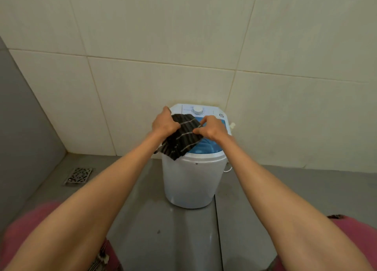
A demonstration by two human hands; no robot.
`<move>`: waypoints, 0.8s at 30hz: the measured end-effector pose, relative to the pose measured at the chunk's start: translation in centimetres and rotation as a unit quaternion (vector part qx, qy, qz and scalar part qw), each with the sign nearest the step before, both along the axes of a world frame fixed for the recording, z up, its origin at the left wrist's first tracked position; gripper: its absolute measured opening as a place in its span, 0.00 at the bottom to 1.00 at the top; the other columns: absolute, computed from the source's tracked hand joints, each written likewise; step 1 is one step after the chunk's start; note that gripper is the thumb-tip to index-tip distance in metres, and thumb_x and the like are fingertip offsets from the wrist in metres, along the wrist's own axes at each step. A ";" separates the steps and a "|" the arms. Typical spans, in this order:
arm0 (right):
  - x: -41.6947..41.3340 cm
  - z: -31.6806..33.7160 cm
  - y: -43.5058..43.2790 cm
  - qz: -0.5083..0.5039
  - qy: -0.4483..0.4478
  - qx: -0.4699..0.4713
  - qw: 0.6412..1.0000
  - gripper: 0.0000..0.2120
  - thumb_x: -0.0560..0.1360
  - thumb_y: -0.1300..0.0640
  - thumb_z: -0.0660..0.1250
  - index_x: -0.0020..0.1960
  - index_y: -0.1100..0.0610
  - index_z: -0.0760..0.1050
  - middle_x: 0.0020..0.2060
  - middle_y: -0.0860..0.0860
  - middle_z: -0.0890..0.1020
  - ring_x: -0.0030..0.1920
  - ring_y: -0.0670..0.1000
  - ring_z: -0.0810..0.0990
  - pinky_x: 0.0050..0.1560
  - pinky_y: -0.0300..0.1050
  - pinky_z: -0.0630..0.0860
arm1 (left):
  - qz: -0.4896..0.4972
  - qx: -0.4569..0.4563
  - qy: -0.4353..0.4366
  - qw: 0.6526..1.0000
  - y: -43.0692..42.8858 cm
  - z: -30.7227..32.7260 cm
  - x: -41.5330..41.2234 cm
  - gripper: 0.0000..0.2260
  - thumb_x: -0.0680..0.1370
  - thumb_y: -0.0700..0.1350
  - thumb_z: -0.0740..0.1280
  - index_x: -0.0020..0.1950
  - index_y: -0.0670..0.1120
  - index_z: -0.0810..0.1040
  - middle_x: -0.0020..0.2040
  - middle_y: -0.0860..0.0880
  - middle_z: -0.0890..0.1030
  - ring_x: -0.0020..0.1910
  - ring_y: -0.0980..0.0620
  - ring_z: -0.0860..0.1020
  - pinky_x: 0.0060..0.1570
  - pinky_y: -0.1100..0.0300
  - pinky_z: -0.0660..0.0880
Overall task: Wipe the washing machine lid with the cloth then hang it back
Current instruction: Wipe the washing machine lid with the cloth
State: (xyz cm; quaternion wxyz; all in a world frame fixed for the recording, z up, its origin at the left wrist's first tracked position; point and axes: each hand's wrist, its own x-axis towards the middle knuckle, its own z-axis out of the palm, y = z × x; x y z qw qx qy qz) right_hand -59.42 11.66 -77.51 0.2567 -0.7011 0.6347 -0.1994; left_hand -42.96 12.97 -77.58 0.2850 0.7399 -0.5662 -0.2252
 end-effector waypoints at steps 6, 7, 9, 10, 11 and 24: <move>-3.7 -4.4 -0.6 -0.062 0.117 -0.094 0.987 0.24 0.80 0.46 0.62 0.72 0.55 0.68 0.68 0.58 0.71 0.69 0.60 0.67 0.65 0.55 0.68 | -0.129 0.051 -0.216 0.967 0.6 -6.5 -3.1 0.31 0.82 0.59 0.52 0.81 0.49 0.46 0.81 0.42 0.42 0.79 0.44 0.39 0.74 0.38 0.41; -4.4 -5.1 -0.8 -0.084 0.093 -0.099 0.987 0.23 0.81 0.47 0.59 0.73 0.55 0.66 0.68 0.60 0.70 0.69 0.61 0.66 0.66 0.56 0.67 | -0.129 0.041 -0.226 0.965 0.6 -7.3 -3.2 0.30 0.82 0.60 0.48 0.81 0.50 0.46 0.81 0.43 0.41 0.79 0.44 0.38 0.74 0.37 0.39; -5.6 -6.5 -1.4 -0.132 0.017 -0.080 0.988 0.24 0.83 0.46 0.52 0.73 0.57 0.65 0.68 0.61 0.70 0.69 0.62 0.67 0.66 0.57 0.67 | -0.103 0.012 -0.222 0.970 0.2 -8.4 -3.1 0.32 0.80 0.64 0.46 0.81 0.51 0.47 0.81 0.44 0.42 0.79 0.44 0.39 0.74 0.35 0.40; -6.0 -7.1 -1.7 -0.152 -0.025 -0.060 0.986 0.25 0.83 0.45 0.49 0.73 0.58 0.65 0.67 0.61 0.71 0.68 0.62 0.68 0.66 0.57 0.67 | -0.084 0.005 -0.216 0.973 -0.2 -8.5 -2.9 0.35 0.79 0.68 0.45 0.81 0.51 0.48 0.81 0.45 0.42 0.79 0.43 0.40 0.73 0.34 0.40; -6.2 -7.6 -1.9 -0.167 -0.066 -0.041 0.983 0.27 0.83 0.42 0.46 0.72 0.57 0.65 0.66 0.61 0.73 0.66 0.62 0.71 0.65 0.56 0.68 | -0.063 0.006 -0.208 0.976 -0.8 -8.6 -2.5 0.38 0.76 0.71 0.46 0.80 0.52 0.47 0.81 0.45 0.42 0.79 0.42 0.41 0.71 0.32 0.40; -5.7 -11.1 -2.8 -0.165 -0.005 -0.088 0.982 0.36 0.81 0.36 0.42 0.79 0.59 0.54 0.76 0.59 0.63 0.78 0.60 0.55 0.77 0.58 0.50 | 0.101 -0.011 -0.086 0.991 -6.5 -9.8 3.6 0.33 0.77 0.68 0.54 0.65 0.41 0.73 0.59 0.38 0.80 0.57 0.36 0.78 0.55 0.48 0.74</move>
